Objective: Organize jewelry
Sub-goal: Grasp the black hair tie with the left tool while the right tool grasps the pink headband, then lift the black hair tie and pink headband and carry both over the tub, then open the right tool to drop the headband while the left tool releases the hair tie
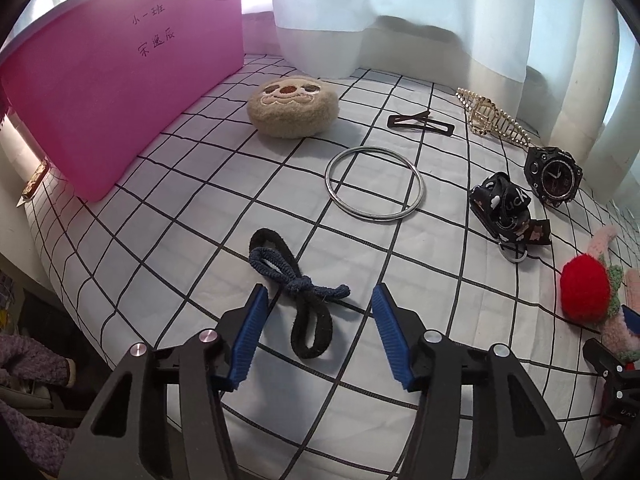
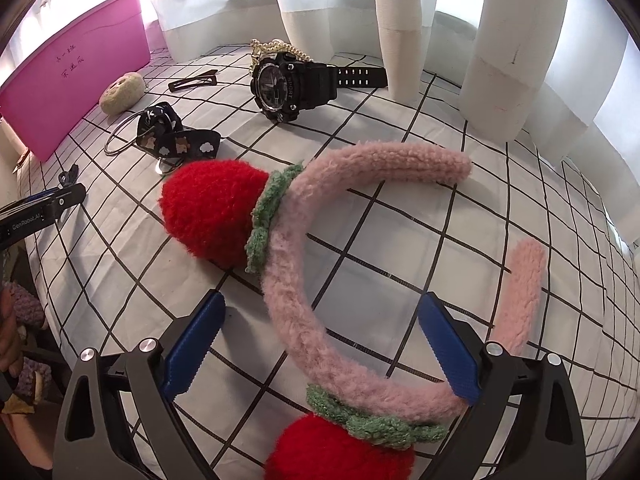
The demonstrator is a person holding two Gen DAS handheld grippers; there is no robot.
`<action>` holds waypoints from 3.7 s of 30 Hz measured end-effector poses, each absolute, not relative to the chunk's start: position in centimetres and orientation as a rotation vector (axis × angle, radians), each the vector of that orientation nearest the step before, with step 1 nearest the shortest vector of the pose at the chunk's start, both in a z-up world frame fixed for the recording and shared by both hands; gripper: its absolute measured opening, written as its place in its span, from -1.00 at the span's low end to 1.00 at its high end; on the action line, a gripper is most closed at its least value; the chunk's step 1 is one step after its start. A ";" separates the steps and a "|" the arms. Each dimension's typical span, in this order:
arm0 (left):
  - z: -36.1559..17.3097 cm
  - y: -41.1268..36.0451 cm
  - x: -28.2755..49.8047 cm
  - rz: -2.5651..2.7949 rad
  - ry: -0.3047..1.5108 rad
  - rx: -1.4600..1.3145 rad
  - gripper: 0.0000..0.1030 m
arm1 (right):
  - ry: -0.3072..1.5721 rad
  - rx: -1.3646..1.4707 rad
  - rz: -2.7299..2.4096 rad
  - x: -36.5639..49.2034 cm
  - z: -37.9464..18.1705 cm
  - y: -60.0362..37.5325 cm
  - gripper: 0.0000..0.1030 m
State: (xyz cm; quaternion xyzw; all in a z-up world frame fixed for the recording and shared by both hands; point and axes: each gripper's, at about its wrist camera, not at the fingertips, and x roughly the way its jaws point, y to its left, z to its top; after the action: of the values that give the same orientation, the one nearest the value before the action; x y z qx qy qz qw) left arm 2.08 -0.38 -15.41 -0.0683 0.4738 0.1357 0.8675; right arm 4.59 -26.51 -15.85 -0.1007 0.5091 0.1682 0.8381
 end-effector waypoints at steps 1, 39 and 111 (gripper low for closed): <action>-15.4 -0.4 2.1 0.277 0.992 -0.144 -0.08 | 1.076 -0.218 0.364 4.4 -15.8 -26.4 0.80; -5.9 -0.1 -2.9 0.194 0.901 -0.198 -0.84 | 0.948 0.101 0.586 2.7 -5.9 -27.4 -0.78; 0.9 38.2 10.9 0.340 0.978 -0.316 -0.60 | 0.992 -0.220 0.853 21.7 3.2 28.4 -0.78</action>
State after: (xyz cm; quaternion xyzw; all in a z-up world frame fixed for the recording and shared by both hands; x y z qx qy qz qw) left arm 10.86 38.19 0.89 -0.1505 0.4653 0.1616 0.8572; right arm 21.67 28.40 3.22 -0.1022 0.4604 0.3960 0.7879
